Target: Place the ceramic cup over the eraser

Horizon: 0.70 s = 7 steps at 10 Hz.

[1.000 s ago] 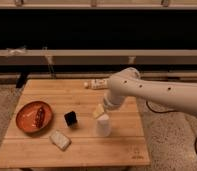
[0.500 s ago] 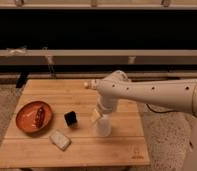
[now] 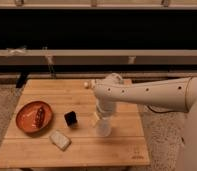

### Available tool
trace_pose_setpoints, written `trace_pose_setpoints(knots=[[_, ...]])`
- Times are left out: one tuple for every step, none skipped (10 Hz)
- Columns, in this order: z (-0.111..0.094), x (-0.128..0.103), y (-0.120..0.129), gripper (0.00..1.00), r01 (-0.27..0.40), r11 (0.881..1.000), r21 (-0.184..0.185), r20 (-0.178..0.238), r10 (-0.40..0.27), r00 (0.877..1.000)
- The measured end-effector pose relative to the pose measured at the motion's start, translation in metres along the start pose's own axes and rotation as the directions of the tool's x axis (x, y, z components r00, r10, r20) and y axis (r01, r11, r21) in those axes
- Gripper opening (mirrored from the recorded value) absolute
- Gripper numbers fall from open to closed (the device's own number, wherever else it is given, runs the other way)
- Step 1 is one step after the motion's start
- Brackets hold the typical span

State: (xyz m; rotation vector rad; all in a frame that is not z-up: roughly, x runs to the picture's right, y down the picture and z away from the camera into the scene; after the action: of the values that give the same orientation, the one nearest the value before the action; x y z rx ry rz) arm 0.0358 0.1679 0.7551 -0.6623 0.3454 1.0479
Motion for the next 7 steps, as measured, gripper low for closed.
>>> trace_pose_setpoints(knots=[[0.0019,0.0003,0.0011,0.80,0.001,1.000,0.001,-0.005,-0.001,1.000],[0.0043,0.0018,0.0002,0.80,0.001,1.000,0.003,-0.010,-0.001,1.000],[0.0078,0.0015,-0.0014,0.80,0.004,1.000,0.001,0.003,-0.004,1.000],[0.0095,0.0008,-0.0031,0.80,0.005,1.000,0.000,0.018,-0.005,1.000],[0.0096,-0.0004,-0.0046,0.80,0.007,1.000,0.000,0.026,-0.007,1.000],[0.0098,-0.0031,-0.0032,0.80,0.015,1.000,-0.001,0.034,-0.015,0.999],[0.0098,-0.0050,-0.0035,0.80,0.019,1.000,-0.002,0.044,-0.018,0.999]])
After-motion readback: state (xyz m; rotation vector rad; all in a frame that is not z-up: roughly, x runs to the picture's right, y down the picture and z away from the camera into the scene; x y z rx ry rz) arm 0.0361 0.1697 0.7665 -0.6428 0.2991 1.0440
